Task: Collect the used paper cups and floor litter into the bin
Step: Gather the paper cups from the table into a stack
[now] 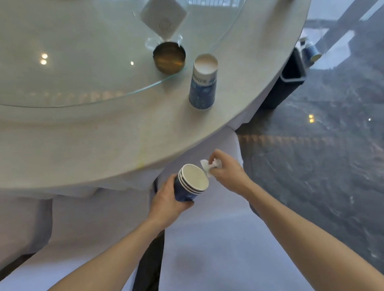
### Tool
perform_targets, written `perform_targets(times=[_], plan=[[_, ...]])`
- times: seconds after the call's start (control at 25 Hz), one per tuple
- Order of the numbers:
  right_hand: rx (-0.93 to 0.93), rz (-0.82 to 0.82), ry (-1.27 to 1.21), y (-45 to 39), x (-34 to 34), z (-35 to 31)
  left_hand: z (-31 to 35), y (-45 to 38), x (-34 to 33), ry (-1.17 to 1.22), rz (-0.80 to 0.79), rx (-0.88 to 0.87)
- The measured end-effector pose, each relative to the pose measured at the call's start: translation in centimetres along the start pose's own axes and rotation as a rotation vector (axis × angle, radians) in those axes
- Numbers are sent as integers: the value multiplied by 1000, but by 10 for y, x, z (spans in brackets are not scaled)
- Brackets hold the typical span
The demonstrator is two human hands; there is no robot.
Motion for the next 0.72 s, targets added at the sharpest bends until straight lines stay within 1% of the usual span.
perform_targets(times=[0.08,0.2,0.24,0.32,0.4,0.52,0.64,0.72], plan=[[10,19,-99,14,19,-32,16,8,11,29,14,-22],[67,-16,-96,42,29,-74,35,19,31,66,73,-63],[96,-42,-63,50,29,-83,38,21,36,70,86,-71],[220,-88,35,63,25,-96,45,25,46,77,110,-77],[331,-95,135,75,23,-110,47,30,58,92,126,-78],[378,-110,269,83,19,-126,45,30,72,126,157,-79],[534,-198,534,87,9,-147,42,33,84,142,187,-85],[575,-225,547,87,8,-163,40,33,89,163,192,-87]])
Point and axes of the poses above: each hand's wrist, its own y-axis away from the middle knuckle, its own x-axis out of the back of the hand, z = x × y, the point moved 3 cm from there along -y, towards the middle knuckle, and after that the axes turned 9 degrees about z, right-handed, at the moved point
